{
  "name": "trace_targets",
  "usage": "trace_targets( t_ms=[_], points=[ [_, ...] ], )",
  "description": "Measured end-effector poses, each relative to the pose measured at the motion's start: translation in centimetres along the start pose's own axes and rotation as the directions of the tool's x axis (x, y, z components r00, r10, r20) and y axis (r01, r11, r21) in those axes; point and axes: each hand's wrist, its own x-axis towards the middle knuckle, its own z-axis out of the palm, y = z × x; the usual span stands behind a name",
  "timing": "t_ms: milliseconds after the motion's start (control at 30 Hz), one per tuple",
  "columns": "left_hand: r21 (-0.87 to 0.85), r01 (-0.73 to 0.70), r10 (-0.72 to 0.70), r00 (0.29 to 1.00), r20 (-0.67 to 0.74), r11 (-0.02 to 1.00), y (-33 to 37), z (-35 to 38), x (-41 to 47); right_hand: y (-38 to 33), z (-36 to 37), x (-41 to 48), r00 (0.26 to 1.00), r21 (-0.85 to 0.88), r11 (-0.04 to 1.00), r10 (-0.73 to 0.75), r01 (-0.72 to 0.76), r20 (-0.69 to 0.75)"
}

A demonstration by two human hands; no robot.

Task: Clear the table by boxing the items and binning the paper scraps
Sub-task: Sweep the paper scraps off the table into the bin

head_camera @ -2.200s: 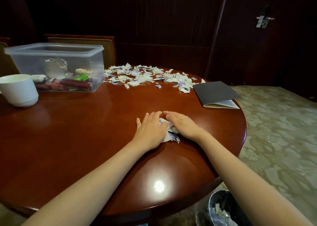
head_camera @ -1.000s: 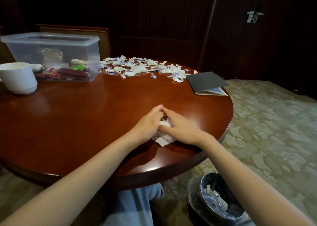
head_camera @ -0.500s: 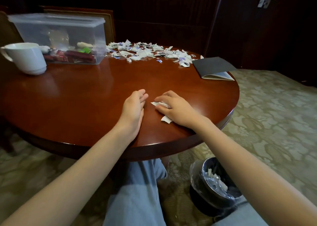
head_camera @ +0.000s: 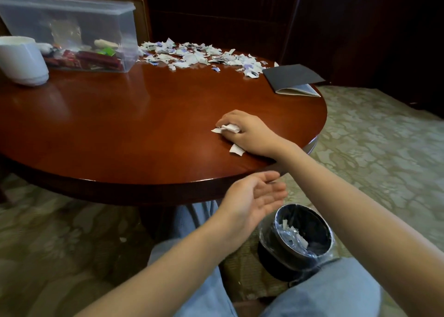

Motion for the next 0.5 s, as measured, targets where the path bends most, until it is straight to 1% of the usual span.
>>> trace_targets(
  t_ms=[100,133,200,267,367,433,500],
  points=[
    [-0.090,0.200,-0.199,0.980,0.013,0.976,-1.4,-0.9,1.7,-0.2,-0.1,-0.3,0.999,0.032,0.999,0.031,-0.031,0.013],
    [-0.123,0.243,-0.242,0.970,0.017,0.962,-1.8,-1.3,2.1,-0.3,-0.2,-0.5,0.999,0.048,0.998,0.042,-0.043,0.021],
    [-0.182,0.285,-0.288,0.958,0.014,0.941,-2.3,-1.9,2.8,-0.6,-0.2,-0.9,0.998,0.066,0.997,0.044,-0.046,0.037],
    [-0.246,0.307,-0.313,0.950,0.013,0.919,-2.7,-2.2,3.5,-0.8,-0.2,-1.5,0.998,0.044,0.998,0.032,-0.034,0.054],
    [-0.390,0.323,-0.334,0.942,0.043,0.862,-3.3,-2.8,4.6,-1.1,0.0,-2.8,0.998,-0.045,0.999,-0.019,0.022,0.063],
    [-0.491,0.298,-0.307,0.950,0.065,0.819,-3.6,-3.3,5.0,-1.3,0.3,-3.8,0.995,-0.140,0.986,-0.088,0.093,0.037],
    [-0.565,0.243,-0.246,0.967,0.073,0.788,-3.6,-3.7,5.2,-1.6,0.8,-4.6,0.988,-0.212,0.966,-0.152,0.145,-0.020]
  ],
)
